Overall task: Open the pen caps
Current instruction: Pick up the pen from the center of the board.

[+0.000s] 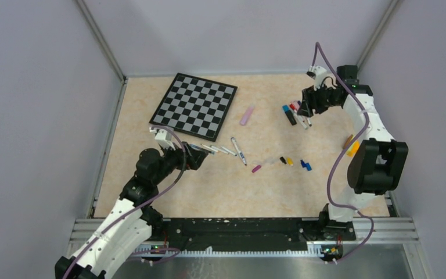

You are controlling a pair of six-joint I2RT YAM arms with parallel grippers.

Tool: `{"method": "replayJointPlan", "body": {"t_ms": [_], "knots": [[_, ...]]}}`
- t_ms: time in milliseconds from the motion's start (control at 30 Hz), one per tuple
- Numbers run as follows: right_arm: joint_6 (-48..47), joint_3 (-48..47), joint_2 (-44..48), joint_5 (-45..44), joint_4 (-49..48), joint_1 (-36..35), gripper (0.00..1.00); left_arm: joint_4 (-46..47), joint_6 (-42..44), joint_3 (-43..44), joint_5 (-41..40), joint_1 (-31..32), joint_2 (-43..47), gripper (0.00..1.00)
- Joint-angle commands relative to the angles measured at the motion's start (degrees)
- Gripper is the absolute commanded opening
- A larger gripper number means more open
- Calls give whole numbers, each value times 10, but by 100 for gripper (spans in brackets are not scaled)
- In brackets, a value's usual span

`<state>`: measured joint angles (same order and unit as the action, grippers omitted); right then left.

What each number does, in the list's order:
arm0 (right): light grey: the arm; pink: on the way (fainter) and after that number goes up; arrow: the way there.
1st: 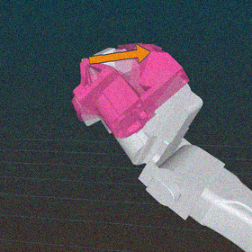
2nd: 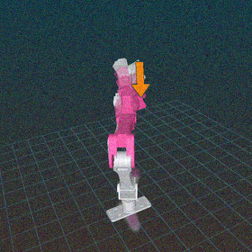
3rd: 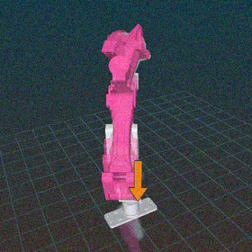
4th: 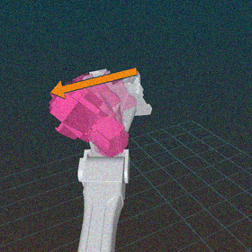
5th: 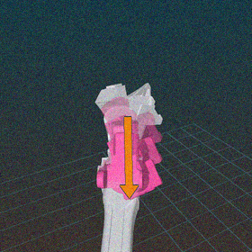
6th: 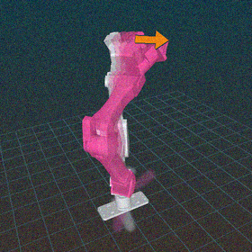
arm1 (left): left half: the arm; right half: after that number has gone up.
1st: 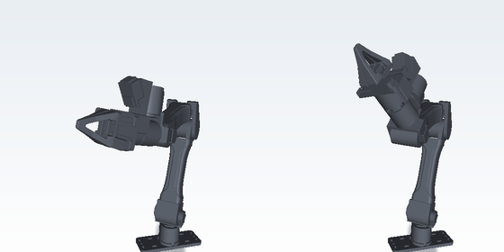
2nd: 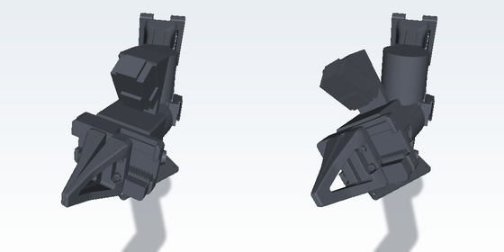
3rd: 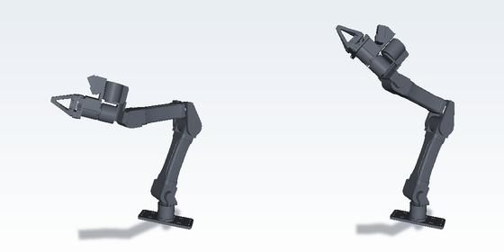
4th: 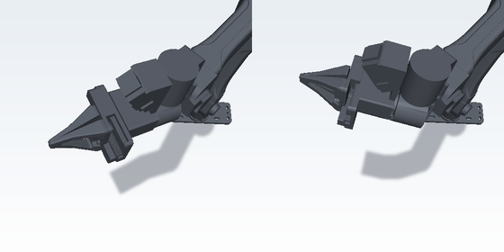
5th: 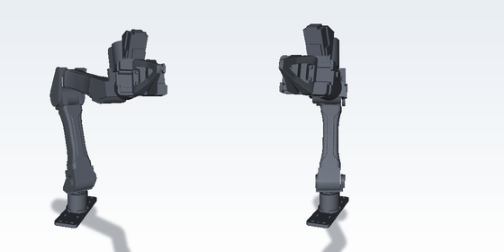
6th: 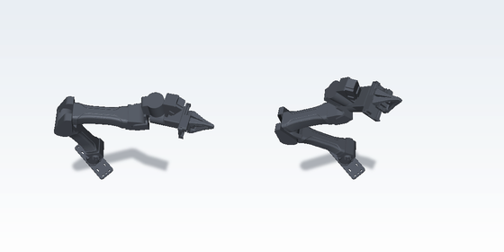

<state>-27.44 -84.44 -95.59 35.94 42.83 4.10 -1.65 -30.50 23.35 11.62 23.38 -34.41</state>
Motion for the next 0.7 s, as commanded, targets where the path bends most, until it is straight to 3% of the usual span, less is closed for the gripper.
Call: {"method": "replayJointPlan", "body": {"t_ms": [0, 100, 233, 467, 667], "knots": [[103, 1, 1, -17, -42, -34, 60, 66, -18, -19, 1, -3, -8, 99], [168, 15, -4, -19, -78, -86, 60, 78, -24, -25, 6, -3, -20, 99], [267, 6, -38, -150, -128, -170, 65, 74, -32, -25, 14, -3, -21, 99], [386, -177, -205, -337, -86, -291, 75, 42, -54, -35, 12, -3, 21, 99], [472, -323, -326, -448, -40, -333, 74, 20, -64, -41, 6, -3, 50, 99]]}}
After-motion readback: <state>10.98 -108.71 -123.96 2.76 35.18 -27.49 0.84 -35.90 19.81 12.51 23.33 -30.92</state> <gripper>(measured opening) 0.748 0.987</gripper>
